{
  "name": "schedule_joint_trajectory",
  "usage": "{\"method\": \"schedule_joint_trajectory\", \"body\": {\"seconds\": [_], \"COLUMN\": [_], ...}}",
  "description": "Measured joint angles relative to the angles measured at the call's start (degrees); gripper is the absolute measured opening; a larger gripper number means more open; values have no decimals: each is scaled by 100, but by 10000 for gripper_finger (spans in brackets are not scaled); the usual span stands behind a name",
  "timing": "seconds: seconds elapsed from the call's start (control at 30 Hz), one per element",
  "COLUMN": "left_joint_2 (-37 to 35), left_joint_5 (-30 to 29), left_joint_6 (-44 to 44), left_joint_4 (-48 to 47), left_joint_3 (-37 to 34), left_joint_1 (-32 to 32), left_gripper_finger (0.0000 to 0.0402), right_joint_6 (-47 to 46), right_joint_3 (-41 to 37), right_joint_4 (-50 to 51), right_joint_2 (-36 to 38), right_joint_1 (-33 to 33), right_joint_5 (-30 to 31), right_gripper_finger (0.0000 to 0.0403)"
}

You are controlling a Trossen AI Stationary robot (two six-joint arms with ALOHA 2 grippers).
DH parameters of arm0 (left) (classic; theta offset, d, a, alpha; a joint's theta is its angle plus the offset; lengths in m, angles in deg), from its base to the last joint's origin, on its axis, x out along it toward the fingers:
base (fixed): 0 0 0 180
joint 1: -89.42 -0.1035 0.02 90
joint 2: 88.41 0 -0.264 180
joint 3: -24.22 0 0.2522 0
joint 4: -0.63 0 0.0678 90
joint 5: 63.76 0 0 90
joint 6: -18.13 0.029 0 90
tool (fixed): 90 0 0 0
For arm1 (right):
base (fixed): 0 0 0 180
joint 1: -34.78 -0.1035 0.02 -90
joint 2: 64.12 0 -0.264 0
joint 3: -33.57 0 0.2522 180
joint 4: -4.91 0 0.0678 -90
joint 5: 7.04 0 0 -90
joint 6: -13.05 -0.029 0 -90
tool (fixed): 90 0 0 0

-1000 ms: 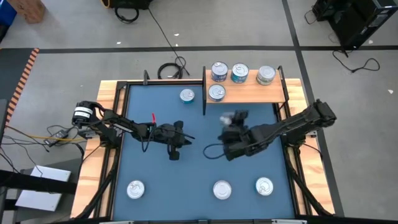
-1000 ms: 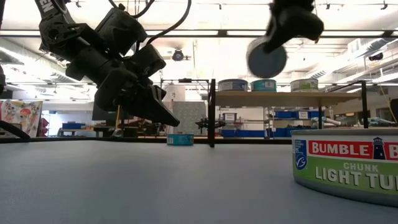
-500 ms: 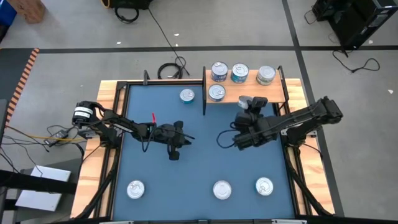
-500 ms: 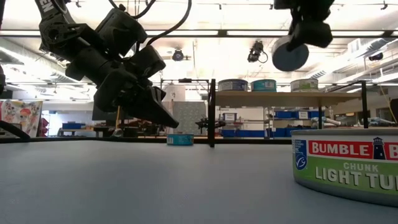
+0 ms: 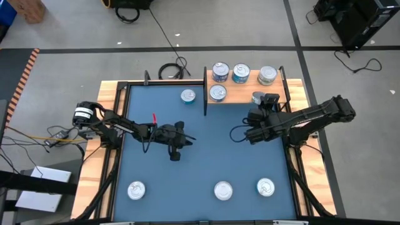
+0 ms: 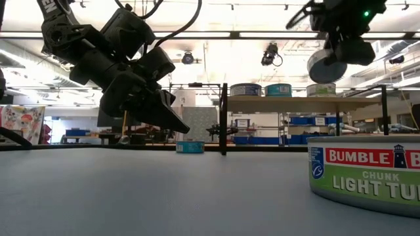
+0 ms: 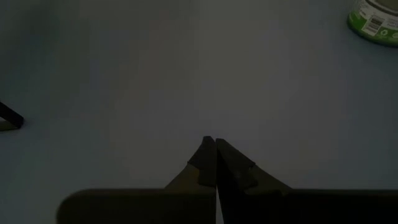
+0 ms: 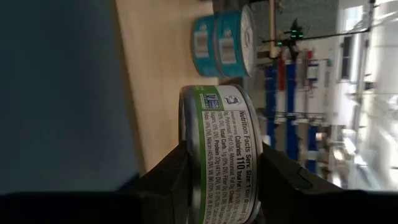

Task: Stack canned seafood by type on shelf
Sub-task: Put the center green tuna can on the shelf aligned with the other green tuna cans on the shelf

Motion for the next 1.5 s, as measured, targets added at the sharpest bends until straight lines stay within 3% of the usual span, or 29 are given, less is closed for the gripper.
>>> {"method": "schedule_joint_trajectory", "body": {"seconds": [0.47,0.77,1.13,1.5], "left_joint_2": [0,0,0,0], "left_joint_5": [0,0,0,0], "left_joint_6": [0,0,0,-2], "left_joint_4": [-7,-7,-9,-11], "left_joint_3": [0,0,-1,-2], "left_joint_1": [0,0,-2,-2], "left_gripper_finger": [1,1,1,1], "right_joint_6": [464,1044,1165,1831], "right_joint_3": [-896,-1019,-1017,-1017], "right_joint_4": [-367,-1072,-1318,-2032], "right_joint_2": [379,377,377,377], "right_joint_1": [1183,1660,2069,2220], "right_joint_5": [131,132,80,11], "right_gripper_finger": [142,143,253,270]}}
